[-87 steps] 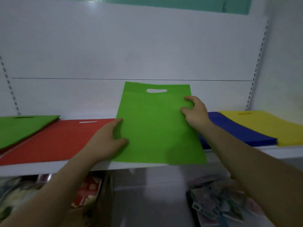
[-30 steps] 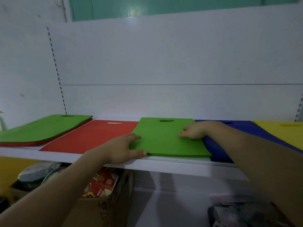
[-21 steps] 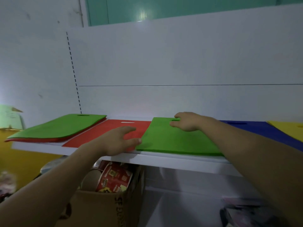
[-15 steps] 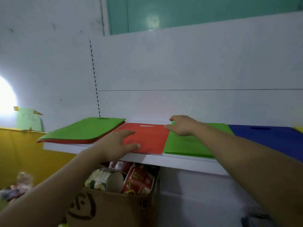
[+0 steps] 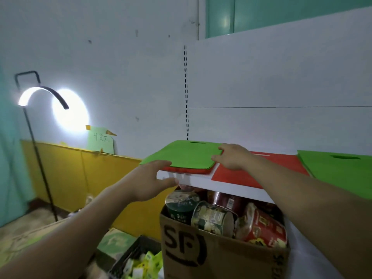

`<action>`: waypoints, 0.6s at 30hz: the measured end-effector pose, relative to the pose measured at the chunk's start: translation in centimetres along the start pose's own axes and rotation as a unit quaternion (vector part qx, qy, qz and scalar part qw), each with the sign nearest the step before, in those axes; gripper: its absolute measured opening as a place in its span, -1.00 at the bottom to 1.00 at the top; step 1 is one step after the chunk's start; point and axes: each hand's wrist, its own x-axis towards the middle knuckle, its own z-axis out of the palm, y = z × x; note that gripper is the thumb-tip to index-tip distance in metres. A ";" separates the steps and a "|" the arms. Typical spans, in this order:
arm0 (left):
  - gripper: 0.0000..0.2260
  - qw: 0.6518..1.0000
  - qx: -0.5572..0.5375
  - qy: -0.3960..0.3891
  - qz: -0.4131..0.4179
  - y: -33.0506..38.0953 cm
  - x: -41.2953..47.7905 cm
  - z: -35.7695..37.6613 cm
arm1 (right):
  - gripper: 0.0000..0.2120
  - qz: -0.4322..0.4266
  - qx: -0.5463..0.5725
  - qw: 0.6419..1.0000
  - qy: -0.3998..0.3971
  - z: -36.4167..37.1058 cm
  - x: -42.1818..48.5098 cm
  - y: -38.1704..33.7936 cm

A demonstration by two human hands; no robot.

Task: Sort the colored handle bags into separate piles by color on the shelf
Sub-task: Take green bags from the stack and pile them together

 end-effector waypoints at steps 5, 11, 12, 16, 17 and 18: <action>-0.38 1.000 -0.007 0.009 -0.003 -3.8 1.7 -0.4 | -0.32 0.012 -0.017 0.999 -0.029 1.4 3.6 -2.8; -0.39 0.999 -0.027 -0.003 -0.017 -7.3 6.2 0.5 | -0.30 0.028 -0.047 0.997 -0.049 2.9 9.3 -3.2; -0.39 0.999 -0.029 -0.005 -0.019 -7.8 7.3 0.6 | -0.29 0.034 -0.049 0.997 -0.055 3.2 10.3 -3.0; -0.42 0.999 -0.042 -0.007 -0.022 -9.7 12.0 0.9 | -0.29 0.060 -0.063 0.994 -0.062 3.7 14.2 -1.6; -0.42 0.999 -0.043 -0.013 -0.024 -10.1 13.1 1.0 | -0.29 0.066 -0.066 0.994 -0.064 3.8 14.9 -1.3; -0.43 0.999 -0.041 -0.019 -0.025 -10.5 14.2 1.1 | -0.30 0.072 -0.068 0.993 -0.066 3.9 15.6 -1.0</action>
